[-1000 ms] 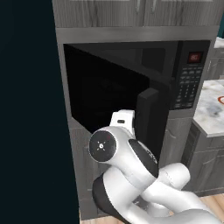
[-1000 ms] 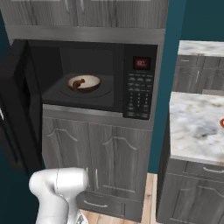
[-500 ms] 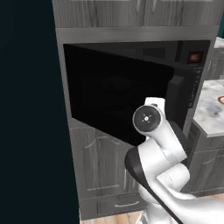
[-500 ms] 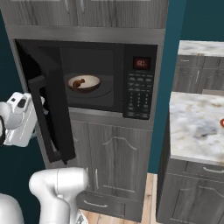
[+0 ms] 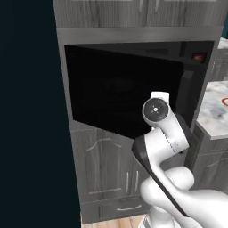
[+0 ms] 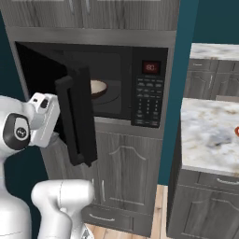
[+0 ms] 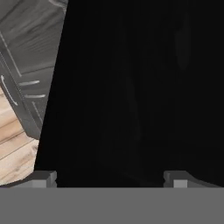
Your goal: Remove the tangerine from the bowl and place it on the small plate. Then place the bowl with only the chicken drumstick in the microwave, close the door, and press the start button to microwave the chicken drumstick.
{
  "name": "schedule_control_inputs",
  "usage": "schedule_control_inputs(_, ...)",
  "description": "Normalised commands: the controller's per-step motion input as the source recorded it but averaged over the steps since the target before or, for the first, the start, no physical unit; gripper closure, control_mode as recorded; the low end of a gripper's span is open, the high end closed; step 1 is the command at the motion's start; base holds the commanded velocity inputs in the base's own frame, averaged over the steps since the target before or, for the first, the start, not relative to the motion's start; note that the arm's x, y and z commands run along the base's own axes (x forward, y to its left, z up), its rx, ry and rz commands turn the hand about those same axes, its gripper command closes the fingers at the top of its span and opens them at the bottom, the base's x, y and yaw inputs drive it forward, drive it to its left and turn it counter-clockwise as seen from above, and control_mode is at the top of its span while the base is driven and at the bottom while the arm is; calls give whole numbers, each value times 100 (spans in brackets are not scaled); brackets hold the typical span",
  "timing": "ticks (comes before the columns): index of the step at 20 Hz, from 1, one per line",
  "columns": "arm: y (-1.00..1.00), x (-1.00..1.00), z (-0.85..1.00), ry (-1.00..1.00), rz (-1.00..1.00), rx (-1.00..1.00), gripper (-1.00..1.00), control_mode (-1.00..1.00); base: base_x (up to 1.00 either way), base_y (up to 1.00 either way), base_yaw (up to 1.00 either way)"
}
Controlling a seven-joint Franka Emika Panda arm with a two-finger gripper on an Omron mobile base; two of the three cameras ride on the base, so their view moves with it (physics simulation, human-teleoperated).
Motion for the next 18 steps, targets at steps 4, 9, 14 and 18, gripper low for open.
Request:
schedule_control_inputs(4, 10, 61, 0, 1, 5, 0, -100, -100, 0, 0, 0)
schedule_control_inputs(9, 0, 75, 0, 0, 6, 0, -100, -100, 0, 0, 0)
schedule_control_inputs(14, 0, 77, 0, 0, 8, 0, -100, -100, 0, 0, 0)
schedule_control_inputs(18, 0, 74, 0, 0, 8, 0, -100, -100, 0, 0, 0)
